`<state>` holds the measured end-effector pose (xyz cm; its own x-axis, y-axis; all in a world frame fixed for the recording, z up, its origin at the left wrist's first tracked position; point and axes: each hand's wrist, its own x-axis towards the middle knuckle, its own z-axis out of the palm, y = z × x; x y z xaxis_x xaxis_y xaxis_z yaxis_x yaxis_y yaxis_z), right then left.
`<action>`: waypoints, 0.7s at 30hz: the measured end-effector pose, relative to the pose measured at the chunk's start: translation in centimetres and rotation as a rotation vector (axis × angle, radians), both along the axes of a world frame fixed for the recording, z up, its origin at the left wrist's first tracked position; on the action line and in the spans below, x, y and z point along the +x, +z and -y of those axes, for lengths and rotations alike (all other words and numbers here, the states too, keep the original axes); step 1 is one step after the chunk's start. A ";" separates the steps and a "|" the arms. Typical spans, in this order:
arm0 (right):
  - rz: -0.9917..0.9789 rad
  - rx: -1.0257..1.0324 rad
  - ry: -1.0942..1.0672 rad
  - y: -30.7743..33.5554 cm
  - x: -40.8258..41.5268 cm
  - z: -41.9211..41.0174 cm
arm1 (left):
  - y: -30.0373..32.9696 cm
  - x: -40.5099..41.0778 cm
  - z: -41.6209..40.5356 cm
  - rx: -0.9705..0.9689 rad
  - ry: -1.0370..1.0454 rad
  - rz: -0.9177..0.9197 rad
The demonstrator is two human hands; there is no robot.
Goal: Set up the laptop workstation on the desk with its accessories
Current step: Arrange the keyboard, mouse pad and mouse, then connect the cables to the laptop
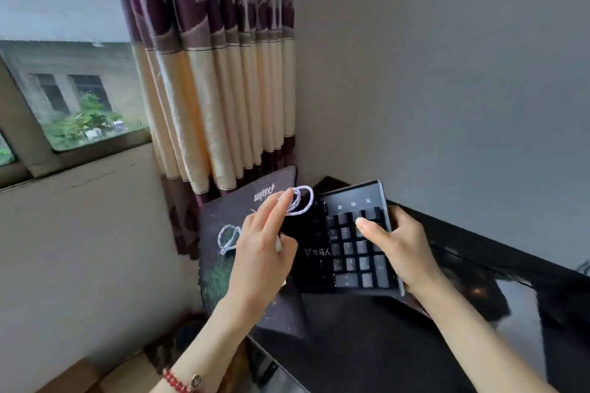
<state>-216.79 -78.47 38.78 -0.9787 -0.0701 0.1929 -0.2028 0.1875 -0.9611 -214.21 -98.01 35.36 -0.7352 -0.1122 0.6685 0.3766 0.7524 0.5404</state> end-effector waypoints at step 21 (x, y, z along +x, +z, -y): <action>0.427 0.190 -0.626 -10.2 11.9 -22.4 | -9.5 -0.7 -24.2 -0.159 -0.738 0.418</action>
